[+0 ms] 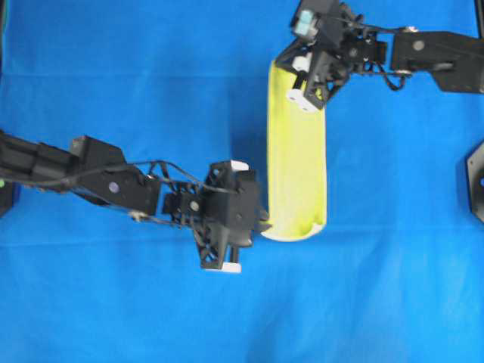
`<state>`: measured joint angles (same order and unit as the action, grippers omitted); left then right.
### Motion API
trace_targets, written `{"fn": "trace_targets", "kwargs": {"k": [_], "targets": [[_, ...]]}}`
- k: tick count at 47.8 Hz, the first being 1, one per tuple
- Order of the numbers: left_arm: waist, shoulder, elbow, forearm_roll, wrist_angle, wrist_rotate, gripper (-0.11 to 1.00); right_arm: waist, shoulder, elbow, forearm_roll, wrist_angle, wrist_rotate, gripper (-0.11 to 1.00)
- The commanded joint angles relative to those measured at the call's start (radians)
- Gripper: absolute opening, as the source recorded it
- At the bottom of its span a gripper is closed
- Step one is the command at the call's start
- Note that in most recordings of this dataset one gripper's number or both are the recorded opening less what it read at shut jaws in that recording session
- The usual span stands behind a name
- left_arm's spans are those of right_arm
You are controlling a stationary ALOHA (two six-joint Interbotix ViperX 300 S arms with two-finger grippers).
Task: Fold the yellow towel.
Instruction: 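Lay the towel strip down vertically on the table with both grippers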
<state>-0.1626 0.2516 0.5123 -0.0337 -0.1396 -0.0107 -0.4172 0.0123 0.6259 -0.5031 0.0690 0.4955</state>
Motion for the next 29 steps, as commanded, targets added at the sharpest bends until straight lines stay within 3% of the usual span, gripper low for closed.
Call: {"fn": "trace_targets", "kwargs": {"k": [1, 25, 29], "targets": [[-0.043, -0.043, 0.012, 0.003, -0.032, -0.002, 0.03, -0.008, 0.003, -0.035, -0.003, -0.014, 0.002, 0.02], [-0.026, -0.038, 0.005, 0.003, -0.043, 0.011, 0.04, 0.000, 0.012, -0.023, -0.003, -0.038, -0.002, 0.03], [-0.026, -0.038, 0.005, 0.003, -0.043, 0.020, 0.15, 0.000, 0.012, -0.021, -0.003, -0.038, 0.002, 0.03]]}}
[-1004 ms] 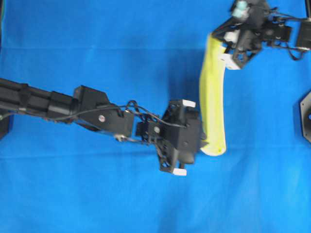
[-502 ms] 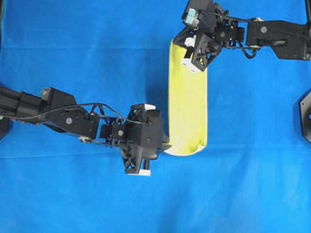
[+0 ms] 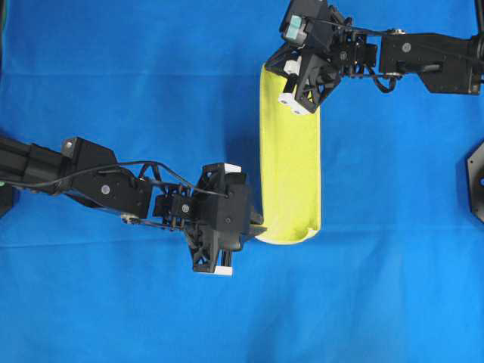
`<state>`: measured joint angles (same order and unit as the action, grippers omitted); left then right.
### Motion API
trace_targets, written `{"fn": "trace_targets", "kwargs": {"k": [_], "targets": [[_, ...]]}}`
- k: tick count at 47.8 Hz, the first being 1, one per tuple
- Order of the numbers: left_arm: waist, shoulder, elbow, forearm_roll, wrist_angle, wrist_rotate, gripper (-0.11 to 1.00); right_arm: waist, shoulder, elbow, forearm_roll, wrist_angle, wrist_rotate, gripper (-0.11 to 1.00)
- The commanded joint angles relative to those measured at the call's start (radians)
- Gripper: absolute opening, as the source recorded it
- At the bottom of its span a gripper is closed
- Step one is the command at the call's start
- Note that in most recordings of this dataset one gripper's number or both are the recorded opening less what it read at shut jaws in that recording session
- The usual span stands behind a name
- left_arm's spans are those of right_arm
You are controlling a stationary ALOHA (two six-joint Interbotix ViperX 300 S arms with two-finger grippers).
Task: Fold the yellow towel.
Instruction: 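Lay the towel strip down vertically on the table with both grippers, then open both grippers and retract them to the sides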
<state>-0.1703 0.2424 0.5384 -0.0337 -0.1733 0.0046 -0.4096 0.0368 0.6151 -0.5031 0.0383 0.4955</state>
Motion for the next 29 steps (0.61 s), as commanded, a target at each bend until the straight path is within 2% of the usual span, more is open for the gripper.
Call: {"fn": "trace_targets", "kwargs": {"k": [1, 3, 9, 12, 14, 16, 19, 29], "targets": [[-0.018, -0.029, -0.023, 0.003, -0.009, 0.006, 0.18, -0.008, -0.012, -0.011, -0.003, -0.008, 0.002, 0.04], [-0.017, -0.031, -0.023, 0.003, -0.009, 0.008, 0.27, -0.008, -0.012, -0.011, -0.003, -0.006, 0.002, 0.11], [-0.008, -0.046, -0.018, 0.005, 0.011, 0.008, 0.57, -0.006, -0.014, -0.009, -0.005, -0.002, -0.002, 0.50], [-0.003, -0.071, -0.014, 0.005, 0.037, 0.006, 0.68, -0.006, -0.015, -0.009, -0.005, 0.002, -0.002, 0.63], [-0.002, -0.089, -0.009, 0.005, 0.061, 0.006, 0.73, -0.008, -0.018, -0.009, -0.005, 0.003, -0.002, 0.65], [-0.002, -0.112, -0.005, 0.005, 0.092, 0.006, 0.76, -0.008, -0.023, -0.009, -0.005, 0.005, -0.002, 0.61], [-0.002, -0.147, 0.008, 0.003, 0.135, 0.003, 0.75, -0.008, -0.035, -0.006, -0.003, 0.011, -0.002, 0.59], [0.003, -0.287, 0.083, 0.003, 0.241, 0.003, 0.72, -0.006, -0.143, 0.040, -0.002, 0.041, 0.011, 0.59]]}}
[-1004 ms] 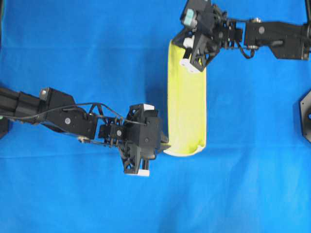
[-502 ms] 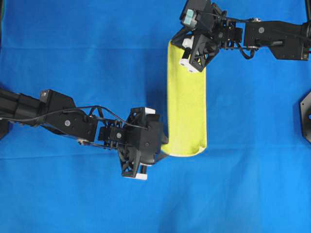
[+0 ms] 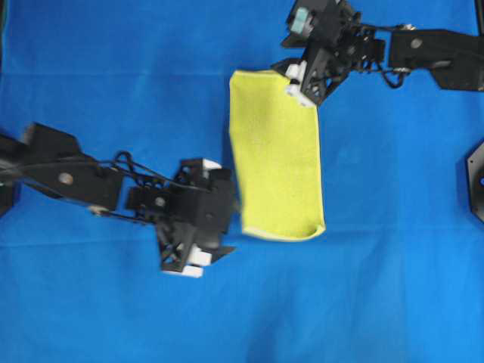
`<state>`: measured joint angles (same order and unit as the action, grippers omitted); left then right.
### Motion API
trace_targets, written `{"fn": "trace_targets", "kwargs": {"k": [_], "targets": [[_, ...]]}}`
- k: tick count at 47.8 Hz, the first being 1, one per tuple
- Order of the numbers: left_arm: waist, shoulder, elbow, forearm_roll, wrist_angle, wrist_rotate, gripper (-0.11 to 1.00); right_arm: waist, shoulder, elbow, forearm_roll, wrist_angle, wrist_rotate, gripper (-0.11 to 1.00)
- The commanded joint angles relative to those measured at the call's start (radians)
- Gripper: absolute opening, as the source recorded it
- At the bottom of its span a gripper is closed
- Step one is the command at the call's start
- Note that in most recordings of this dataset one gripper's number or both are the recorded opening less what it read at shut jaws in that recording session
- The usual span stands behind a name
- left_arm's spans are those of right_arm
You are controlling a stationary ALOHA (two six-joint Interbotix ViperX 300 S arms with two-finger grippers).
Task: Fold the yellow towel.
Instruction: 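Open both grippers and retract them to the sides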
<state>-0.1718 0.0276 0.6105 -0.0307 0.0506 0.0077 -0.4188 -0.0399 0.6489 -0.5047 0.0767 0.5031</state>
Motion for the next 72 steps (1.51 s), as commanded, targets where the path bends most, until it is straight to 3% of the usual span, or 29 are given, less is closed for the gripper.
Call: {"fn": "trace_targets", "kwargs": {"k": [1, 10, 28, 39, 58, 72], "targets": [[0.006, -0.089, 0.021, 0.002, 0.018, 0.000, 0.72, 0.003, -0.080, 0.014, 0.002, 0.003, 0.003, 0.59], [0.046, -0.227, 0.137, 0.003, -0.012, 0.003, 0.72, 0.025, -0.242, 0.114, 0.026, -0.003, 0.011, 0.59], [0.163, -0.465, 0.400, 0.003, -0.371, 0.006, 0.72, 0.091, -0.597, 0.385, 0.078, -0.135, 0.011, 0.59], [0.210, -0.522, 0.515, 0.003, -0.495, 0.006, 0.72, 0.091, -0.686, 0.532, 0.115, -0.261, 0.011, 0.59], [0.232, -0.468, 0.477, 0.003, -0.508, 0.005, 0.72, 0.038, -0.653, 0.509, 0.123, -0.265, 0.009, 0.59], [0.333, -0.293, 0.333, 0.003, -0.509, 0.006, 0.71, -0.043, -0.445, 0.377, 0.110, -0.213, -0.009, 0.59]]}}
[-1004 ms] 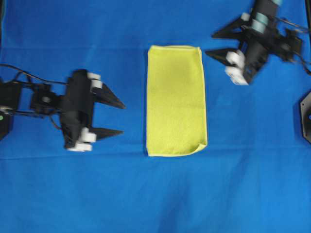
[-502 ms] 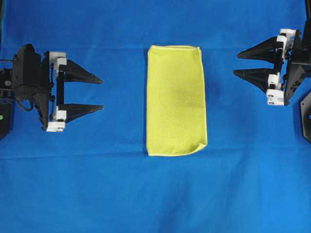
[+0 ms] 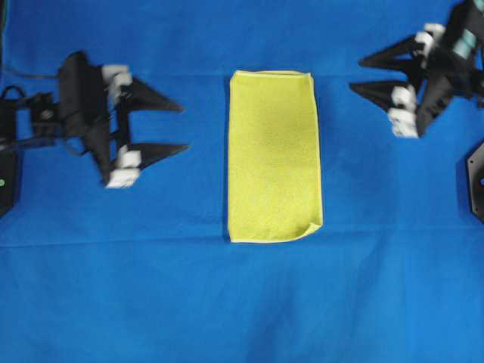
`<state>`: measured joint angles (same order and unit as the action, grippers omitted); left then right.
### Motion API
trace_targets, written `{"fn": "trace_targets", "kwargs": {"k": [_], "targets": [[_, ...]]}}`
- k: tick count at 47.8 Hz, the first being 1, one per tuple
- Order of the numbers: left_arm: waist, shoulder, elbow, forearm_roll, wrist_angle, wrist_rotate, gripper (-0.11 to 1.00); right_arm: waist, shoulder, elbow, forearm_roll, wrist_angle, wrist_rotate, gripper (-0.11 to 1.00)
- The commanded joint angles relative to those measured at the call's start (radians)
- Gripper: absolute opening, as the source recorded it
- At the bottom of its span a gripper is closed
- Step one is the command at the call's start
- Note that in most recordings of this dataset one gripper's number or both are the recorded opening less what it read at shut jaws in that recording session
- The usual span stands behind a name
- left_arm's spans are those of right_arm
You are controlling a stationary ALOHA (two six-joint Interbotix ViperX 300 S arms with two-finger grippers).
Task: Fold the yellow towel.
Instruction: 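Open both grippers and retract them to the sides, then move both grippers to the strip's top corners and pinch them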
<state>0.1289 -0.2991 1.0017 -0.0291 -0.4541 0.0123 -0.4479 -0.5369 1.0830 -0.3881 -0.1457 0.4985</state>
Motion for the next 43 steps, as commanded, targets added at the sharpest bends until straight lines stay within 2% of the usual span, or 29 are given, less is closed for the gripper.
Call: {"fn": "trace_targets", "kwargs": {"k": [1, 18, 33, 43], "targets": [[0.041, 0.046, -0.069, 0.002, -0.005, 0.002, 0.71, -0.018, 0.072, -0.066, -0.009, 0.012, -0.006, 0.59], [0.198, 0.344, -0.229, 0.000, -0.009, -0.002, 0.71, -0.060, 0.391, -0.249, -0.058, 0.117, -0.020, 0.60], [0.252, 0.560, -0.344, 0.002, -0.012, -0.003, 0.71, -0.063, 0.572, -0.302, -0.058, 0.118, -0.020, 0.60], [0.273, 0.646, -0.385, 0.002, -0.014, -0.003, 0.71, -0.066, 0.640, -0.305, -0.052, 0.110, -0.014, 0.60]]}}
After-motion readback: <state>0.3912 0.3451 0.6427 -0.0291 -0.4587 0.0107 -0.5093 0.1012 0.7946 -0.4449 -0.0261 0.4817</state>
